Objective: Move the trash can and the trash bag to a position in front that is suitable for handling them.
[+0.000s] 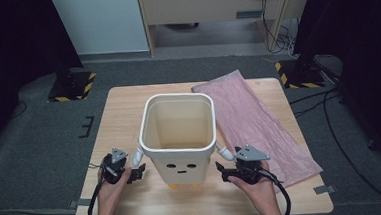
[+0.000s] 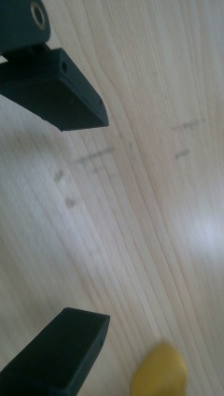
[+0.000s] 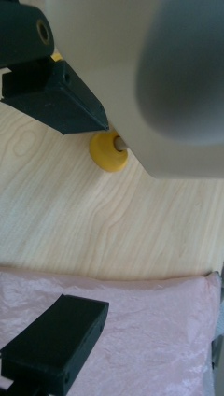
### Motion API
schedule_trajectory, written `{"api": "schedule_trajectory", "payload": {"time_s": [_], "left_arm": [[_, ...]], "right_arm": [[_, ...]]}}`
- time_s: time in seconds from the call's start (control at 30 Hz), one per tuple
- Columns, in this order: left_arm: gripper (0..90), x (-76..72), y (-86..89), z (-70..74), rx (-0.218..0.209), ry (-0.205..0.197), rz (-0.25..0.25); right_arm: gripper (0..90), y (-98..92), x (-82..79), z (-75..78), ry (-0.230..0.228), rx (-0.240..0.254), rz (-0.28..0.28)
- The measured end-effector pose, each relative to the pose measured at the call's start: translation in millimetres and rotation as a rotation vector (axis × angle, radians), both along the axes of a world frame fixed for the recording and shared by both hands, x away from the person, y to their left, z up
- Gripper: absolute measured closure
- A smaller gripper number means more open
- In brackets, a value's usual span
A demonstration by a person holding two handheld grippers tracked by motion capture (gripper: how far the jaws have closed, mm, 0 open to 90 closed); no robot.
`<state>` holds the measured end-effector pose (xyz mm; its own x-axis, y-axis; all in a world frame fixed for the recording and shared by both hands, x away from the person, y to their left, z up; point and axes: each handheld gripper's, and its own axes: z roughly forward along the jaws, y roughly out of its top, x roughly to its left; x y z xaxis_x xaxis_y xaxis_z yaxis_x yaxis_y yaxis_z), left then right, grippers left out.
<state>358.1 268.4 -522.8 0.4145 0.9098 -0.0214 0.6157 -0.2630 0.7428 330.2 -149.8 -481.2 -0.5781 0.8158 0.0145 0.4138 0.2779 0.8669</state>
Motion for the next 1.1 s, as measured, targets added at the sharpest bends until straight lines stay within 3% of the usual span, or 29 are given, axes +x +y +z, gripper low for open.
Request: {"api": "schedule_trajectory", "payload": {"time_s": [0.07,0.2,0.3,0.37,0.4,0.43,0.5,0.53,0.57,0.67,0.77,0.87,0.9,1.03,1.1], "left_arm": [[5.3,-6.5,-0.7,9.3,-0.047,-0.025,-0.043],[9.2,-13.4,-1.9,17.5,-0.055,-0.045,-0.073],[10.6,-21.7,-2.1,23.2,-0.106,-0.059,-0.087],[14.5,-28.7,-2.9,26.9,-0.096,-0.082,-0.084],[17.8,-31.9,-3.7,29.1,-0.089,-0.09,-0.089],[17.8,-35.0,-4.9,31.5,-0.093,-0.099,-0.094],[28.0,-40.6,-8.7,37.8,-0.085,-0.126,-0.122],[29.5,-45.0,-11.9,46.5,-0.089,-0.163,-0.134],[30.7,-45.0,-11.9,46.5,-0.089,-0.163,-0.134],[33.4,-53.8,-17.3,66.9,-0.105,-0.225,-0.176],[33.6,-57.9,-19.8,77.4,-0.122,-0.249,-0.188],[33.6,-64.5,-24.6,93.2,-0.164,-0.296,-0.204],[33.6,-66.6,-26.4,97.3,-0.159,-0.312,-0.205],[34.6,-69.8,-33.0,108.8,-0.176,-0.368,-0.204],[37.7,-68.6,-34.9,110.6,-0.168,-0.372,-0.2]], "right_arm": [[11.8,-0.2,-1.5,0.2,0.008,0.002,0.005],[13.1,-1.2,-4.9,3.7,0.003,0.026,0.018],[13.9,-2.8,-6.2,5.9,-0.001,0.037,0.023],[18.1,-6.1,-7.3,8.8,-0.003,0.054,0.031],[25.7,-8.8,-8.4,11.6,-0.008,0.081,0.038],[25.7,-8.8,-8.4,11.6,-0.008,0.081,0.038],[33.1,-10.9,-10.9,17.1,-0.021,0.103,0.077],[35.3,-10.8,-12.5,19.6,-0.033,0.104,0.083],[35.3,-10.8,-12.5,19.6,-0.033,0.104,0.083],[39.4,-9.0,-18.8,32.3,-0.071,0.12,0.118],[41.1,-8.7,-21.0,38.2,-0.083,0.129,0.123],[43.3,-8.6,-23.4,45.2,-0.108,0.136,0.135],[43.7,-8.8,-24.5,47.1,-0.113,0.142,0.139],[46.6,-7.6,-26.5,51.5,-0.144,0.137,0.141],[49.4,-5.6,-25.4,56.4,-0.157,0.146,0.141]]}}
